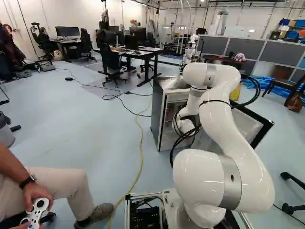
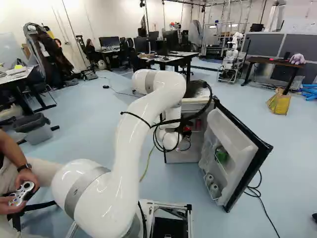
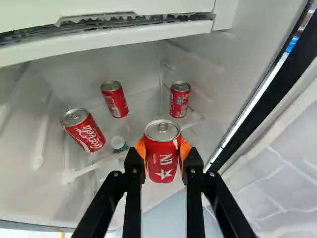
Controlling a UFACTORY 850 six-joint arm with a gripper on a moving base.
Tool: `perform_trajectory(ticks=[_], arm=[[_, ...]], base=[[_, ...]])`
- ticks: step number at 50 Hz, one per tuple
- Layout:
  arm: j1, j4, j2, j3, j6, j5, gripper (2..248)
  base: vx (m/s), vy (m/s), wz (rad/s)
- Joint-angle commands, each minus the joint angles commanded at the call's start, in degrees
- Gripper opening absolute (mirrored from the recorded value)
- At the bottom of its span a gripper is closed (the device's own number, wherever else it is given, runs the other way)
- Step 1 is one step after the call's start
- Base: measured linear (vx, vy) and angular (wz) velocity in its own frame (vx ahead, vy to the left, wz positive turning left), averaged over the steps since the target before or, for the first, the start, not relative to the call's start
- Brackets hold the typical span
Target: Grab a drink from the fridge
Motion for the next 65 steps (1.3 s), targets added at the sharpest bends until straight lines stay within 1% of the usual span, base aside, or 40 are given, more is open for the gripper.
perform_trajectory(ticks=[39,65], arm=[[0.40,0.00,4.15,7.79,0.00,0.00,87],[0.88,0.00,10.86,14.90,0.00,0.00,87]], base=[[0.000,0.000,0.000],[0.000,0.000,0.000]])
